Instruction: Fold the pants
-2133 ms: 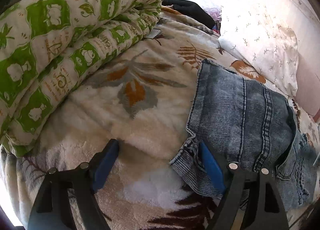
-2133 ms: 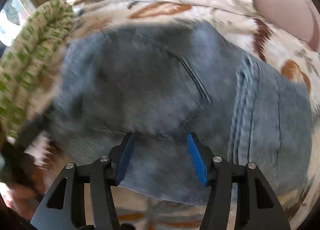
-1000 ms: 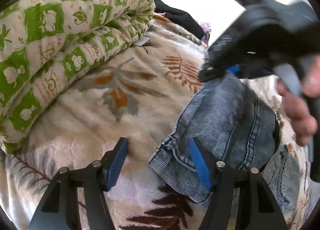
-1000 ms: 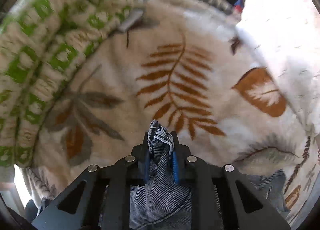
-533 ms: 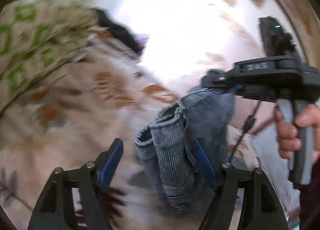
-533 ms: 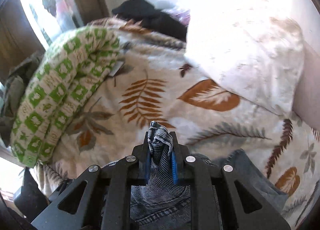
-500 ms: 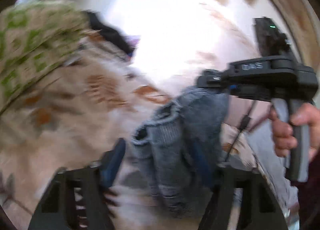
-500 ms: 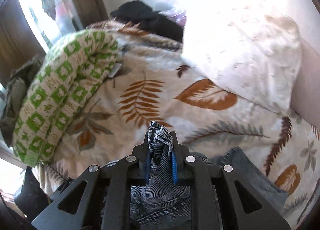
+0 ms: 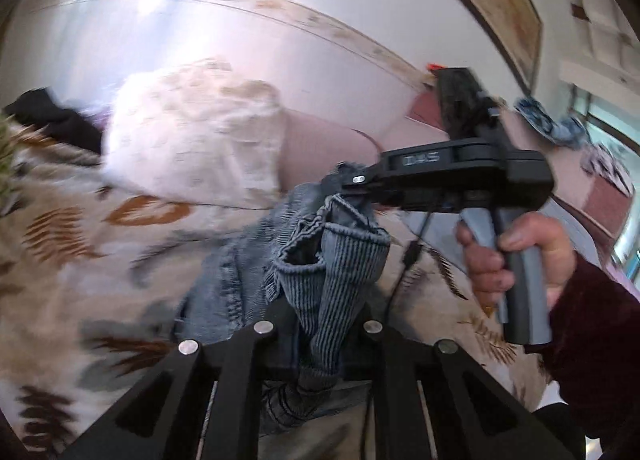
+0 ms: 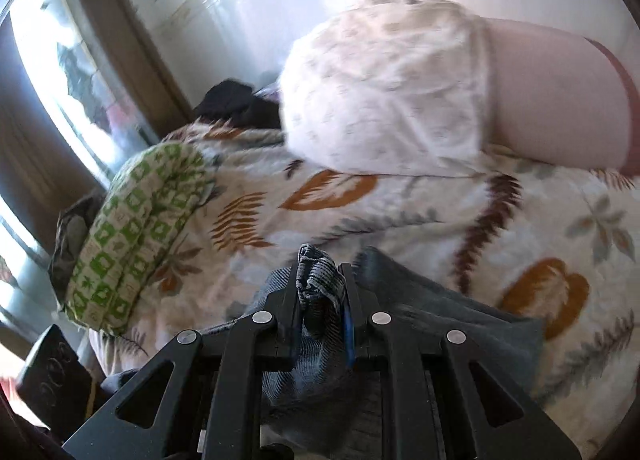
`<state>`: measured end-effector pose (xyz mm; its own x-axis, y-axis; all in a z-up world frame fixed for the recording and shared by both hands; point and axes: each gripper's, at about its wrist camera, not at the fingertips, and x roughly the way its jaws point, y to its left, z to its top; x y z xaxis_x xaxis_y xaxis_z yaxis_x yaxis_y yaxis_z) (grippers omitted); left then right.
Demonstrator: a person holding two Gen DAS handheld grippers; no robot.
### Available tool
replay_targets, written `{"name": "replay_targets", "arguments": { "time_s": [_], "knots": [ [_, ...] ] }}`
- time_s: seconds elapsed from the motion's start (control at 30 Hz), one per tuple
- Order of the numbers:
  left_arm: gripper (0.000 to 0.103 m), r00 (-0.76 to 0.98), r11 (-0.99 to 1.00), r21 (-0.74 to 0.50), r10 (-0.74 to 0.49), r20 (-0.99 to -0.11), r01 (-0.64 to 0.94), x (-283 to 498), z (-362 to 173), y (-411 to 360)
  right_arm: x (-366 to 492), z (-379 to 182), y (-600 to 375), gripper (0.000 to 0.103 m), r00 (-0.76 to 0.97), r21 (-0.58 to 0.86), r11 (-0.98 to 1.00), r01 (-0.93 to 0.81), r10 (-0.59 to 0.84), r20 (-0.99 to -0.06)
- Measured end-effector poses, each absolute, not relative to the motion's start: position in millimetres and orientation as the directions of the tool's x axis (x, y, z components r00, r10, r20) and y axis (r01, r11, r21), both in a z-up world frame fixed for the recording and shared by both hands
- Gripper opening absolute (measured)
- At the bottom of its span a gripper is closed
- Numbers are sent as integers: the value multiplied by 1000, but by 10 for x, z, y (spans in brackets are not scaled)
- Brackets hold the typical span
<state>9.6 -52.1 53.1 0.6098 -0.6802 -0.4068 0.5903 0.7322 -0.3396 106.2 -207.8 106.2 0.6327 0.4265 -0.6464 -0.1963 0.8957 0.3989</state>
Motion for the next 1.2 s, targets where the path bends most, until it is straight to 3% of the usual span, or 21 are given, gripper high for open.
{"name": "replay_targets", "arguments": {
  "time_s": [0.37,0.47,0.53,0.6,0.67,0.77,0.9,1.03,1.2],
  "knots": [
    [14,450,635,-227,-715,-535,738,-54,243,-1845,829,376,-3492,14,687,554,831,-46,429,-586],
    [20,407,635,-199,-673,-618,747,-66,-6,-2051,904,92,-3662,16,641,576,817,11,436,-631],
    [21,378,632,-187,-646,-663,752,-98,-159,-2085,986,-159,-3696,23,582,554,831,48,428,-692],
    [26,374,612,-170,-654,-657,773,-173,-156,-2025,1001,-300,-3759,46,543,540,832,129,396,-741],
    [29,345,582,-199,-686,-641,788,-232,-53,-1904,950,-267,-3806,52,559,540,829,143,383,-736],
    [29,328,552,-228,-726,-605,802,-358,155,-1649,770,-24,-3846,52,626,513,845,150,321,-711],
    [42,430,594,-179,-728,-534,784,-463,478,-1140,434,339,-3824,52,728,525,844,111,291,-621],
    [45,579,708,-73,-628,-520,703,-216,643,-826,116,501,-3607,52,764,513,856,64,289,-577],
    [45,653,779,31,-502,-567,626,304,638,-1012,-92,471,-3240,52,759,527,849,37,318,-567]
  ]
}}
